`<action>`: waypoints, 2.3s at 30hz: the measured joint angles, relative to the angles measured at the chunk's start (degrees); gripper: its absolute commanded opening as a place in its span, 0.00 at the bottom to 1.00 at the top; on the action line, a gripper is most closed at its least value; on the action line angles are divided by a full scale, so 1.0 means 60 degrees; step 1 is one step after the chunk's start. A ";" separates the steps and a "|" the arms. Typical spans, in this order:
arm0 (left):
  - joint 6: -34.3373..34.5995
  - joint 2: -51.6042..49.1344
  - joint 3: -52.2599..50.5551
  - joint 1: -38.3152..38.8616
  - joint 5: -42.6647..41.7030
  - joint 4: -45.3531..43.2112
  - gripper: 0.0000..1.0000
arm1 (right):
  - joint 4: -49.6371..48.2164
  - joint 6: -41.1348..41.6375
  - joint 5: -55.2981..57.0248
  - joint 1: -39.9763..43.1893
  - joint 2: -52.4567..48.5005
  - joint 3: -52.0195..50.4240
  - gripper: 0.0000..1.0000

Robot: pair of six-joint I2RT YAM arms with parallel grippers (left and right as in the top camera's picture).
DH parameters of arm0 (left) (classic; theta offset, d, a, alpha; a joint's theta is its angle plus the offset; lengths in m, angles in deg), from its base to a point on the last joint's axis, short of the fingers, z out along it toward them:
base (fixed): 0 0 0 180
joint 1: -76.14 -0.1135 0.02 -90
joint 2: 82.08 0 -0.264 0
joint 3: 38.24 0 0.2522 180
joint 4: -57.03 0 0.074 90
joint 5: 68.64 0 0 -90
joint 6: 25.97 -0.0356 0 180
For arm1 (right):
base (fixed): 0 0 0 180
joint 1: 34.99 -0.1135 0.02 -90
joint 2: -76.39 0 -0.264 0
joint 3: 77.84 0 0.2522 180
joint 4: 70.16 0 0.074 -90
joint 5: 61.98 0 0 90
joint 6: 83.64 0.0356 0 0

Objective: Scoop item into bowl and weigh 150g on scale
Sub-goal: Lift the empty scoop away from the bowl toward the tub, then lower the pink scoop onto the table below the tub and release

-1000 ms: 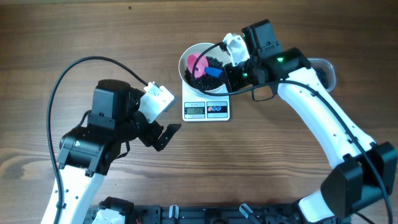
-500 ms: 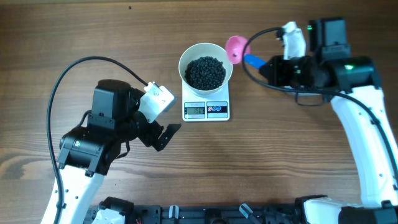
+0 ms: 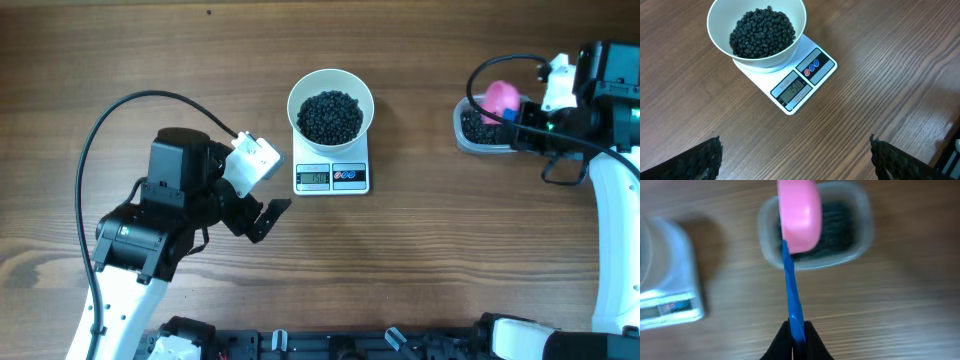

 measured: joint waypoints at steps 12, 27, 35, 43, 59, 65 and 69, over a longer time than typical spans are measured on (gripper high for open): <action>0.0000 0.0000 0.0000 0.0000 0.0000 0.0004 1.00 | -0.0044 -0.0918 0.5679 -0.2601 0.0000 0.0004 0.04; 0.0004 0.0000 0.0000 0.0004 0.0000 0.0000 1.00 | 0.2852 0.4885 -0.2193 -0.1847 0.2499 -0.0317 0.04; 0.0000 0.0000 0.0000 0.0000 0.0000 -0.0007 1.00 | 0.2484 0.3880 -0.4419 -0.1847 0.2408 -0.4120 0.04; 0.0000 0.0004 0.0000 0.0004 0.0000 0.0004 1.00 | 0.0477 0.5129 -0.4481 -0.1606 0.2397 -0.5475 0.04; 0.0000 0.0000 0.0000 0.0004 0.0000 0.0004 1.00 | 0.0627 0.6517 -0.2546 -0.0463 0.2401 -0.5479 1.00; 0.0000 0.0000 0.0000 0.0000 0.0000 0.0007 1.00 | -0.0667 0.7526 -0.0404 -0.0463 0.2401 -0.5537 1.00; 0.0000 0.0000 0.0000 0.0000 0.0000 -0.0011 1.00 | -0.5329 0.7756 -0.0229 -0.0463 0.2393 -0.5617 1.00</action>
